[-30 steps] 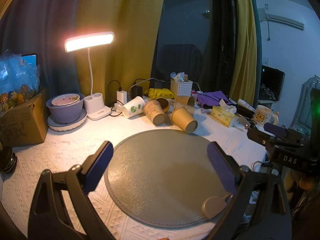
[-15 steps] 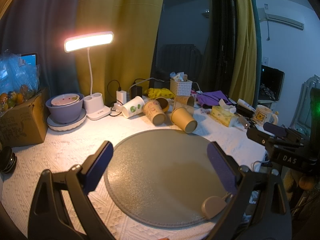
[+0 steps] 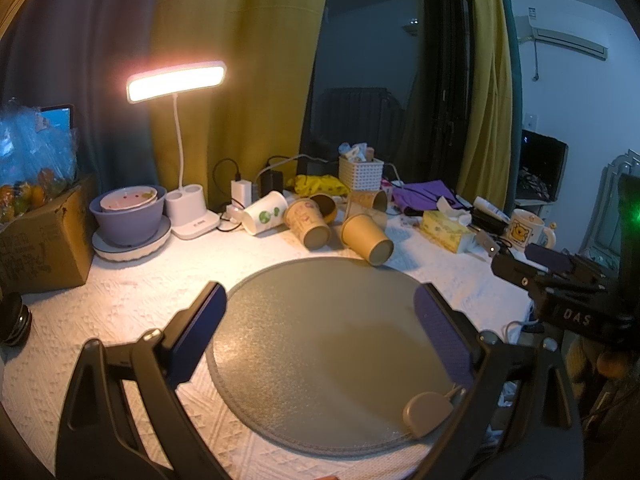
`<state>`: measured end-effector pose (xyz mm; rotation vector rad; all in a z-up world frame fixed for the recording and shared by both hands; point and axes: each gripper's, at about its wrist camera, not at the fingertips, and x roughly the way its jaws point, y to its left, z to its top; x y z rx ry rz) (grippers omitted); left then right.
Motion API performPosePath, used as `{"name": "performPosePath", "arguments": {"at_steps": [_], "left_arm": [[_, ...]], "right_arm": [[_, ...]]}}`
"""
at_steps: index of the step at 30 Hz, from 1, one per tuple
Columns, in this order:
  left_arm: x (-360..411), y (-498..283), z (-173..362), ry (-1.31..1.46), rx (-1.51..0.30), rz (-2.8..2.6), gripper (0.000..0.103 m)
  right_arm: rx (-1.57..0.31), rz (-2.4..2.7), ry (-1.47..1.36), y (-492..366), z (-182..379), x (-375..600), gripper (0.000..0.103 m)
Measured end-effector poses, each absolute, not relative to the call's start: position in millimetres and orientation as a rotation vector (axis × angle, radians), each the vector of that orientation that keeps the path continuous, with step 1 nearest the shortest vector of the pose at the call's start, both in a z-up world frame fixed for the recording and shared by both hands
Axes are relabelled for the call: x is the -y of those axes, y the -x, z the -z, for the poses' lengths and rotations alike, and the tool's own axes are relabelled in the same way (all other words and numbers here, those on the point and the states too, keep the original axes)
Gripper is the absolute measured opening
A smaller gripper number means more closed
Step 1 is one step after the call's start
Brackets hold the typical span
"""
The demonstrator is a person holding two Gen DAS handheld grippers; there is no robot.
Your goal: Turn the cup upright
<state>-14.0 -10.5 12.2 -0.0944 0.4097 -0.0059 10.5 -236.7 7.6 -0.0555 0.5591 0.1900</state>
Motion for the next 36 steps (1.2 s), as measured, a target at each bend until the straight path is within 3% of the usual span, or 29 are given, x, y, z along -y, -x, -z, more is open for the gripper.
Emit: {"name": "performPosePath", "arguments": {"at_steps": [12, 36], "left_arm": [[19, -9, -6, 0.085, -0.462, 0.044, 0.096], [66, -211, 22, 0.124, -0.798, 0.115, 0.096]], "right_arm": [[-0.586, -0.181, 0.072, -36, -3, 246, 0.081], [-0.693, -0.237, 0.068, -183, 42, 305, 0.081]]}}
